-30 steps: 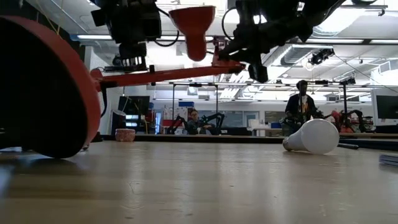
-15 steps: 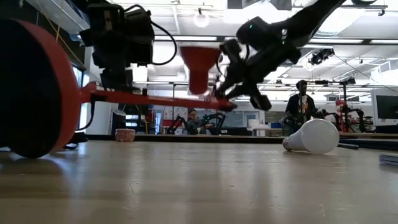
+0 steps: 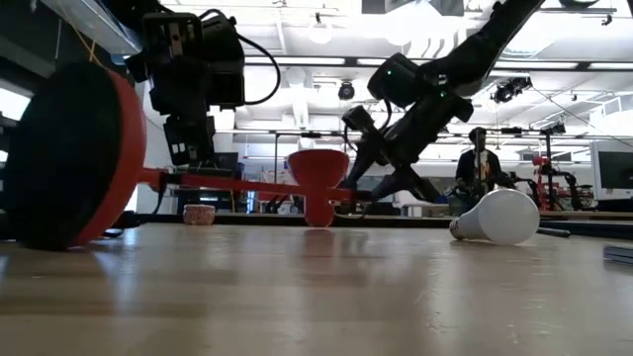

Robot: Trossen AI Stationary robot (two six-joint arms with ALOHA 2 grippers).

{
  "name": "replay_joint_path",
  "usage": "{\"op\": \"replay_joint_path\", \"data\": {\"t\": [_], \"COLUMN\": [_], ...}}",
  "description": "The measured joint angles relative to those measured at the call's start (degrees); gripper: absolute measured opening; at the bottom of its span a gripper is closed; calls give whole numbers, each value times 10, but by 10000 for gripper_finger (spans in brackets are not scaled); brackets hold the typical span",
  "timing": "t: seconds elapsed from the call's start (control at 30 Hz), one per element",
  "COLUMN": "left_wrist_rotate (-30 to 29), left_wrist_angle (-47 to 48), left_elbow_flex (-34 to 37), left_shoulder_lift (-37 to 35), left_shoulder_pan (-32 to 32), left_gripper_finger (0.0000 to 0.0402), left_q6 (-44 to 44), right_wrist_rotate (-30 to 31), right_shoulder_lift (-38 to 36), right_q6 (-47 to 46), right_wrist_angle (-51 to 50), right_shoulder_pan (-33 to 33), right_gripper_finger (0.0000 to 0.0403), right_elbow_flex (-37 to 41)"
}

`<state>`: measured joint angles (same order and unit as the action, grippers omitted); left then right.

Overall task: Screw lightbulb
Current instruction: Prepare the desk lamp

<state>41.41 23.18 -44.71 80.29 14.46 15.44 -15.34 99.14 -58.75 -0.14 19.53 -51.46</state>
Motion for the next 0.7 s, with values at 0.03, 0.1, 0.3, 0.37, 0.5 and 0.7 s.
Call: {"op": "replay_joint_path", "data": {"t": [0.03, 0.1, 0.3, 0.37, 0.5, 0.7], "left_wrist_rotate": [0, 0, -2, -2, 11, 27], "left_wrist_angle": [0, 0, -4, -3, -3, -10], "left_elbow_flex": [0, 0, 0, 0, 0, -5], "left_shoulder_lift": [0, 0, 0, 0, 0, -14], "left_shoulder_pan": [0, 0, 0, 0, 0, 13], "left_gripper_finger": [122, 122, 122, 122, 122, 122], "left_q6": [0, -1, -5, -5, 1, 19], "right_wrist_rotate": [-2, -17, -58, -80, -111, -63], "right_shoulder_lift": [0, 0, 0, -1, -21, -114], "right_q6": [-8, -10, -8, 1, 37, 100], "right_wrist_angle": [2, 4, 3, -5, -35, -127], "right_shoulder_pan": [1, 0, 1, 4, 13, 46], "right_gripper_finger": [189, 227, 264, 266, 266, 267], "right_elbow_flex": [0, 0, -1, -1, -1, -2]}}
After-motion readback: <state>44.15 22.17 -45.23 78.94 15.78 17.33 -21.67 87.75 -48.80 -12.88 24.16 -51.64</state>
